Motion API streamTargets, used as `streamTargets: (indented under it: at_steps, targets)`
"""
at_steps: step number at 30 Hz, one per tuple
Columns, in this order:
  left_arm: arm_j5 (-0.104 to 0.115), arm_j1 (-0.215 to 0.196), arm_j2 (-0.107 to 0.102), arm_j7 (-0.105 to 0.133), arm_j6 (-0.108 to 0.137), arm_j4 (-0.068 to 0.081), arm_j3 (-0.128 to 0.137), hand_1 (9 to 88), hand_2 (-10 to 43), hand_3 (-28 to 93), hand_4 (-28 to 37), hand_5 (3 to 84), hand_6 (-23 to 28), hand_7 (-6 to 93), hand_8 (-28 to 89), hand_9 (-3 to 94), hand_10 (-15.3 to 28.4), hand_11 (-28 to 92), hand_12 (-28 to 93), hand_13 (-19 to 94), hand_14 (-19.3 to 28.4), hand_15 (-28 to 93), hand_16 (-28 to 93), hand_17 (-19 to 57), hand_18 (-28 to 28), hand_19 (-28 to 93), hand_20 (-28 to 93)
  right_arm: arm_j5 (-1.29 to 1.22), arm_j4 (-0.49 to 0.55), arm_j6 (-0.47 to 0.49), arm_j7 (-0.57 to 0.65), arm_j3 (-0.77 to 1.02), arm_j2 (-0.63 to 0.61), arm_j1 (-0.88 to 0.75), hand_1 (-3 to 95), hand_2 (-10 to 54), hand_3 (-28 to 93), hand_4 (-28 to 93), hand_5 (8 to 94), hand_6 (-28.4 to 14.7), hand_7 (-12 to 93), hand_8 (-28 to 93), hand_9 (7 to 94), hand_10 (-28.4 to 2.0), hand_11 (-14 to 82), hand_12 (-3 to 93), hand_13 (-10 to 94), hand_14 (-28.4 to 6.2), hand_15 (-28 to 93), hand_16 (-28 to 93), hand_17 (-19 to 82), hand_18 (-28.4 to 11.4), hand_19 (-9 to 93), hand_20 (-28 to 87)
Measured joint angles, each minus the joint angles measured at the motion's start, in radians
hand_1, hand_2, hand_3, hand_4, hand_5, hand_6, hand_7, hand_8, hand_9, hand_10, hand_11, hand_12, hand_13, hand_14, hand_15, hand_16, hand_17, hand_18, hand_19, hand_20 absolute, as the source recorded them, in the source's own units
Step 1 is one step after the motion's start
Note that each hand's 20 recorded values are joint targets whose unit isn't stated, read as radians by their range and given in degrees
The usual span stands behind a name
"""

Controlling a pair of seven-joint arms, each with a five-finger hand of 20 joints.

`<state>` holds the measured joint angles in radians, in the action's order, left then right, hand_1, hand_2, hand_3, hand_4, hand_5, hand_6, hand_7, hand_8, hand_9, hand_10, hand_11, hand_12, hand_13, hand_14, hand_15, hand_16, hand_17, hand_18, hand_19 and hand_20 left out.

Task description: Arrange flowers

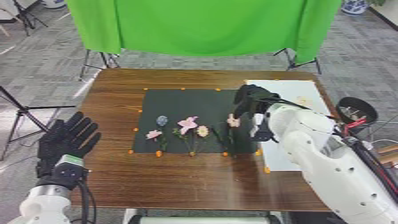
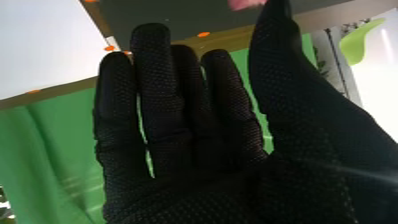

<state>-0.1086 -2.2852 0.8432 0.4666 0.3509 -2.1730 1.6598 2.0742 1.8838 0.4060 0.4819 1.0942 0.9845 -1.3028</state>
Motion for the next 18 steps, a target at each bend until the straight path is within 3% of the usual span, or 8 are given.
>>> streamTargets:
  at_steps: [3, 5, 9, 18]
  targets:
    - [0.0, 0.001, -0.002, -0.001, 0.0, 0.0, 0.0, 30.8, 15.0, 72, -28.3, 43.5, 10.1, 18.1, -10, 38.0, 16.1, 28, 13, 28, 16.5, 49, -7, -6.4, 16.8, 42, 11, -0.001, 0.0, -0.001, 0.003, -0.007, 0.0, -0.002, 53.1, -9.5, 67, -28, 57.3, 0.4, 36, -18, 68.3, -8.7, 27.5, 45.7, 63, -8.6, 49, 32, 29, -19.4, 71, 30]
    - [0.0, 0.001, -0.003, -0.001, 0.0, 0.0, 0.0, 30.8, 15.0, 72, -28.3, 43.6, 10.1, 18.1, -10, 38.0, 16.2, 28, 13, 28, 16.6, 49, -7, -6.4, 16.8, 42, 11, 0.0, -0.002, -0.01, 0.004, -0.018, 0.001, -0.002, 55.2, -9.5, 66, -28, 58.5, 0.3, 37, -9, 71.1, -7.7, 27.4, 49.7, 66, -7.2, 48, 37, 30, -19.4, 71, 31]
    - [0.0, 0.001, -0.003, -0.001, 0.0, 0.0, 0.0, 30.8, 15.0, 72, -28.3, 43.8, 10.0, 18.2, -10, 38.3, 16.3, 28, 13, 28, 16.6, 49, -7, -6.4, 16.8, 42, 11, 0.002, -0.013, -0.027, 0.004, -0.04, 0.009, 0.0, 58.3, -9.5, 70, -28, 61.1, 0.2, 38, -4, 79.0, -6.7, 21.5, 50.1, 72, -4.2, 40, 44, 32, -19.3, 71, 31]
    - [0.0, 0.001, -0.004, -0.002, 0.0, 0.001, 0.001, 30.7, 15.1, 72, -28.3, 44.0, 10.0, 18.2, -10, 38.5, 16.2, 28, 13, 28, 16.5, 49, -7, -6.3, 16.8, 42, 11, 0.012, -0.02, -0.01, -0.031, -0.052, 0.036, 0.001, 60.5, -7.2, 76, -28, 61.6, 0.4, 36, -4, 80.9, -6.8, 11.1, 43.6, 72, -3.5, 33, 46, 31, -18.4, 70, 30]
